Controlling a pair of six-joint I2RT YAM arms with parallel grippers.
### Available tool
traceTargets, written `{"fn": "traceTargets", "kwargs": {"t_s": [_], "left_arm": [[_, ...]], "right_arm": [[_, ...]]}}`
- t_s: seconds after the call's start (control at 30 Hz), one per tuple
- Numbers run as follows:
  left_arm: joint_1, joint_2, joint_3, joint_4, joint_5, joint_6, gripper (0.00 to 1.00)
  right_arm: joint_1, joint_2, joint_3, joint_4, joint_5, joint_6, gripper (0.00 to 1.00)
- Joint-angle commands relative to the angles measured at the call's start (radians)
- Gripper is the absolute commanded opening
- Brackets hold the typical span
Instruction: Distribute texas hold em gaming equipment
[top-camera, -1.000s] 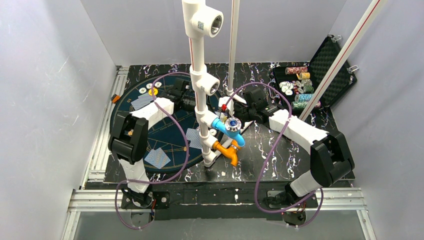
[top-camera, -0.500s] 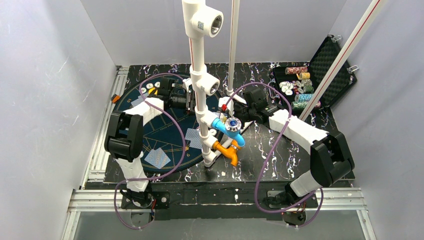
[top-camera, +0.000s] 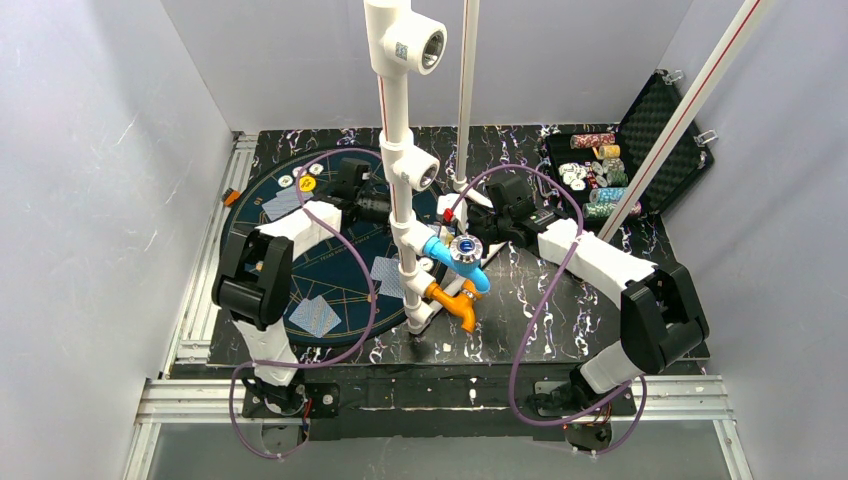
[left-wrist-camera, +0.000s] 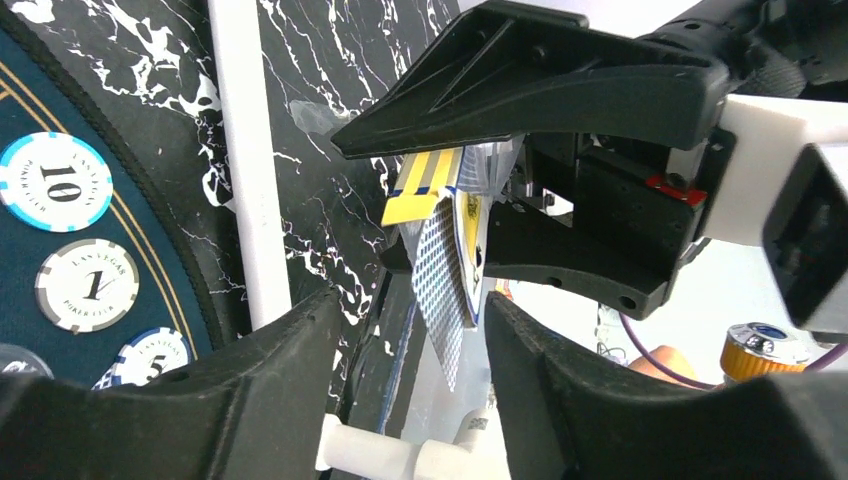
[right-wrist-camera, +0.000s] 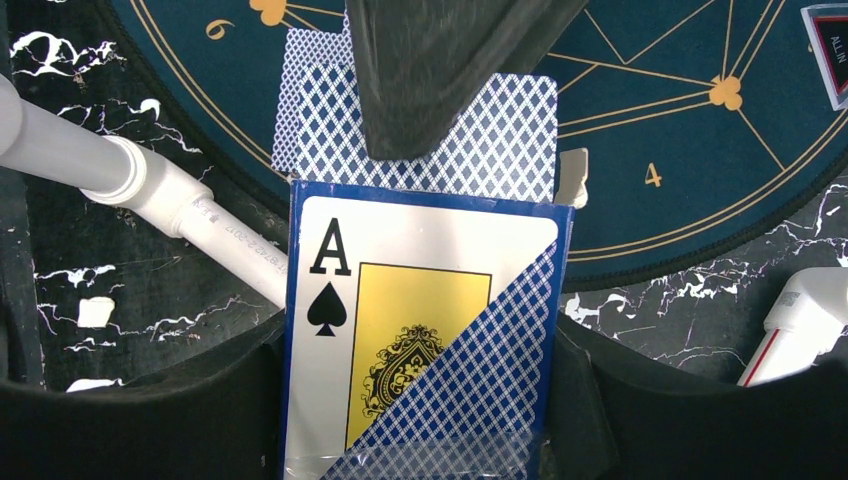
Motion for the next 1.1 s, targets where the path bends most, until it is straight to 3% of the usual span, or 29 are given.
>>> {"fn": "traceTargets", "kwargs": {"t_s": [0.0,0.33,0.47,0.53,0.67,0.77,1.07], "left_arm": [[-0.007,0.013,0.013,-0.011,0.030,0.005,0.49],[0.071,-0.003,-0.011,-0.037,0.034,0.007,0.26],[0.072,-0.049,-0.029,-0.002,0.048,0.005,0.25],[0.072,-0.065,-0.031,0.005,0.056,0.001,0.32],[0.073,-0.093,-0.040,0.008,0.054,0.001,0.58],[0.073,-0.103,-0.051,0.013,0.028,-0.017,0.70],[0.074,-0.106,-0.071,0.023,-0.122,-0.053,0.71]], "right_arm": [[0.003,-0.013,0.054,0.018,-0.041,-0.005,0.01],[0.000,-0.018,0.056,0.004,-0.041,-0.012,0.01],[0.000,-0.014,0.056,0.003,-0.039,-0.017,0.01],[0.000,-0.011,0.056,0.003,-0.035,-0.018,0.01],[0.000,-0.005,0.060,-0.001,-0.026,-0.018,0.01],[0.000,-0.001,0.065,-0.002,-0.025,-0.018,0.01],[0.001,-0.001,0.065,-0.009,-0.025,-0.018,0.01]]}}
